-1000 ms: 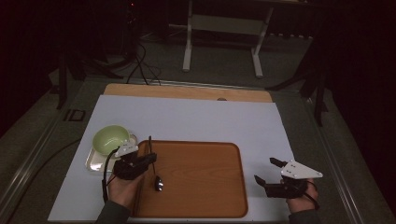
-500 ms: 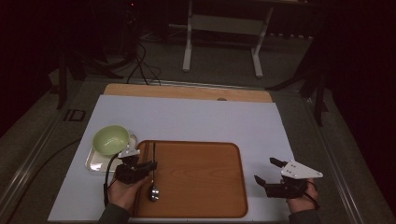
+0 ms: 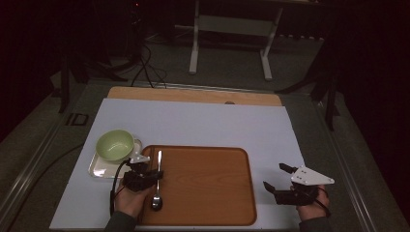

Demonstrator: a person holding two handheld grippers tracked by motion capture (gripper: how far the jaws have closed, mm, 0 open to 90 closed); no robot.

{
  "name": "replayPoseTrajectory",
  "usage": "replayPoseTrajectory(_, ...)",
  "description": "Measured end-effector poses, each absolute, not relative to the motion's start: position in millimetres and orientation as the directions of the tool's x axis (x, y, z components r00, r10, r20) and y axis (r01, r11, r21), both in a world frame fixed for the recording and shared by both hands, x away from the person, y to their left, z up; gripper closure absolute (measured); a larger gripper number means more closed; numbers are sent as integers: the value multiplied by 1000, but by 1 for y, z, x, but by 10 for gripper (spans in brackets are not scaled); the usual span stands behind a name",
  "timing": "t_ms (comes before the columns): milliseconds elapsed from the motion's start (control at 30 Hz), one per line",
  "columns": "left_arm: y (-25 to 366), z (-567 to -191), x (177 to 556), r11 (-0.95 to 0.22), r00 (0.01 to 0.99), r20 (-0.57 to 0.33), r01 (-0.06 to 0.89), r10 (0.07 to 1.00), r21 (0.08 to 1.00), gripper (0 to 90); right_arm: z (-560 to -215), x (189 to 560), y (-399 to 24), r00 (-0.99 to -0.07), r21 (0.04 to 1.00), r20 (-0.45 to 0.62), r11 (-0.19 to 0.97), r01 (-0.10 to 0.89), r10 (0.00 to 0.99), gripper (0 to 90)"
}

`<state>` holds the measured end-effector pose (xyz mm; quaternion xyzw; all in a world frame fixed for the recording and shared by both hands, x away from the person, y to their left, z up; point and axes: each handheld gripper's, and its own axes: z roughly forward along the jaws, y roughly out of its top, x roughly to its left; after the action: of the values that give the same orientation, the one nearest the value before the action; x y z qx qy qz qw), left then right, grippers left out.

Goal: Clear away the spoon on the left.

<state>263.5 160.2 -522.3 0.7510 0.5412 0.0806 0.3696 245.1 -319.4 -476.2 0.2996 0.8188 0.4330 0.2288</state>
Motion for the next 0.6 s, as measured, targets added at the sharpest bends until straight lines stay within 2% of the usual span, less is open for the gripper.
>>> replayPoseTrajectory(333, 157, -520, 265, -184, 400, -215, 751, 891, 634, 711, -476, 245, -320, -716, 848, -114, 443, 291, 689, 144)
replayPoseTrajectory(600, 161, -517, 264, -162, 378, -211, 746, 901, 645, 673, -476, 245, -320, -716, 848, -114, 444, 291, 688, 144)
